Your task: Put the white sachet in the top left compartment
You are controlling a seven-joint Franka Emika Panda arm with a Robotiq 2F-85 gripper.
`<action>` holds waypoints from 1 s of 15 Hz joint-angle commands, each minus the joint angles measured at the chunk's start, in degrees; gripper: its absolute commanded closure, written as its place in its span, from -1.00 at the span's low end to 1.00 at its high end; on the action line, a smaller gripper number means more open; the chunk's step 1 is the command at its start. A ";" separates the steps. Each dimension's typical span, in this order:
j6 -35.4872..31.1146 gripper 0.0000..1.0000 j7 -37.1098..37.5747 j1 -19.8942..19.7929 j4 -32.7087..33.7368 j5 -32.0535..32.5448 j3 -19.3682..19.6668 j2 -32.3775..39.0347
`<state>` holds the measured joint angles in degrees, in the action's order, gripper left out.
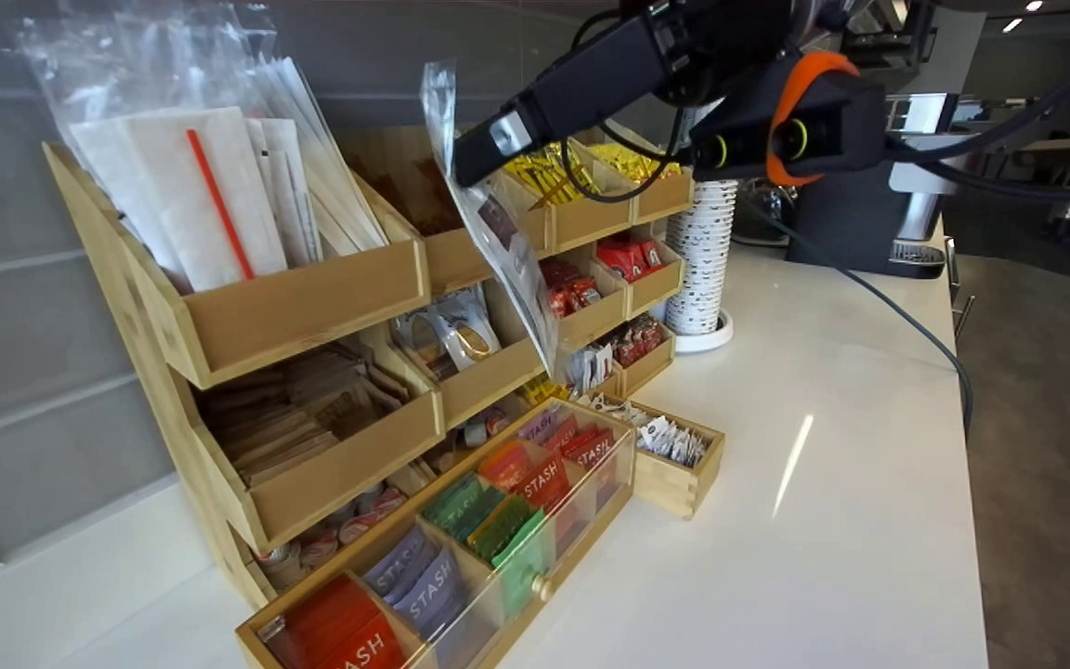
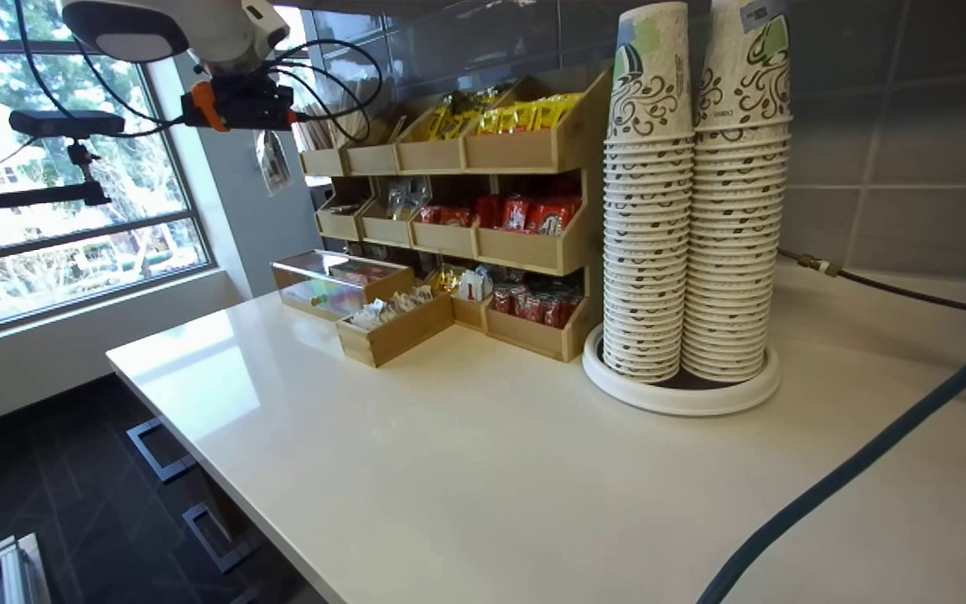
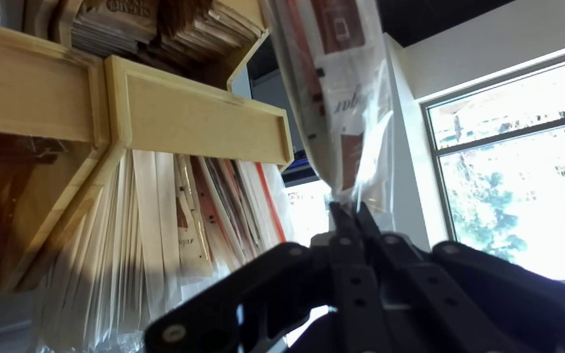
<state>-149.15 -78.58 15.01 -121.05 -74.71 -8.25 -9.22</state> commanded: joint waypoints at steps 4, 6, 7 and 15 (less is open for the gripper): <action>-1.71 0.98 -4.93 0.40 6.76 -13.43 0.66 1.66; -3.20 0.98 -7.03 0.37 8.92 -18.04 0.68 2.86; -4.26 0.98 -8.32 0.38 10.23 -21.03 0.67 3.70; -7.20 0.98 -24.51 0.28 18.13 -39.48 0.22 10.02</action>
<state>-154.67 -96.15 15.07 -107.14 -107.89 -7.69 -2.43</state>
